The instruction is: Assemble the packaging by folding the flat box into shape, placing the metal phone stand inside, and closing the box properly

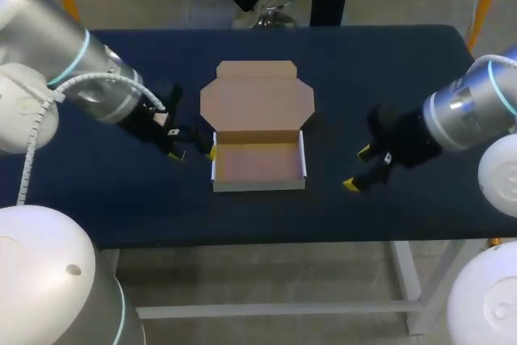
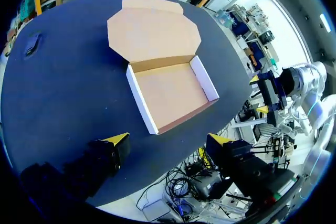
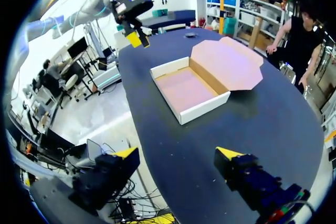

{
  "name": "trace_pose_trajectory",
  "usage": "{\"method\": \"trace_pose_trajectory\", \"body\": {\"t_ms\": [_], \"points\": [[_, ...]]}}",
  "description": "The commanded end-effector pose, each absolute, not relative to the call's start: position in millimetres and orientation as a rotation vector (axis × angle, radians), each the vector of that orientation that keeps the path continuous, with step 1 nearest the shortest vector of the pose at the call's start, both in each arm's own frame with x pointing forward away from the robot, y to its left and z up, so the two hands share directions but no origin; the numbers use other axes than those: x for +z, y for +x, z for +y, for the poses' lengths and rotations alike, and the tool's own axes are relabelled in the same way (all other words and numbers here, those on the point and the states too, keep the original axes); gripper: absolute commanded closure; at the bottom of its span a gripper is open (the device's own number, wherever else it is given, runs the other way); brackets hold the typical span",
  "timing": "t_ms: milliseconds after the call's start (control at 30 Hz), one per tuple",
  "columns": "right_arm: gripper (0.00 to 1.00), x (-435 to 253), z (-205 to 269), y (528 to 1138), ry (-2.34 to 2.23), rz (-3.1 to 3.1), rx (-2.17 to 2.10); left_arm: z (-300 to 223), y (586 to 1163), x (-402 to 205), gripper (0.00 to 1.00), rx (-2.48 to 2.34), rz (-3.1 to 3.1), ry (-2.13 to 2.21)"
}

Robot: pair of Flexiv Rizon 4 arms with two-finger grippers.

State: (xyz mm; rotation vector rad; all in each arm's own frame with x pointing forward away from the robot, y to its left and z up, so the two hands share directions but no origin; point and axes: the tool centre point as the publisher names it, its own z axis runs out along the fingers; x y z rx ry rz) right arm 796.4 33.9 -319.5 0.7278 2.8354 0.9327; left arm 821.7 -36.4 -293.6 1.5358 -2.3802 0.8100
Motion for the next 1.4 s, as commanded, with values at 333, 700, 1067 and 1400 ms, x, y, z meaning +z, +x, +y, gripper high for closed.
{"method": "trace_pose_trajectory", "body": {"t_ms": [333, 700, 1067, 1400], "points": [[0.00, -309.4, 25.9, 779.6, 0.773, 2.820, 0.913, -4.2, 784.6, -268.1, 0.00, 0.998, -2.329, 1.329], [0.00, -301.9, 19.6, 764.9, 0.843, 2.805, 0.872, 4.1, 770.1, -253.7, 0.00, 0.998, -2.435, 1.492], [0.00, -287.4, 10.6, 761.4, 1.205, 2.791, 0.788, 18.8, 763.5, -243.5, 0.00, 0.867, -2.430, 1.615], [0.00, -264.5, -19.5, 761.1, 1.731, 2.670, 0.715, 31.5, 758.6, -223.5, 0.00, 0.725, -2.266, 1.861]]}}
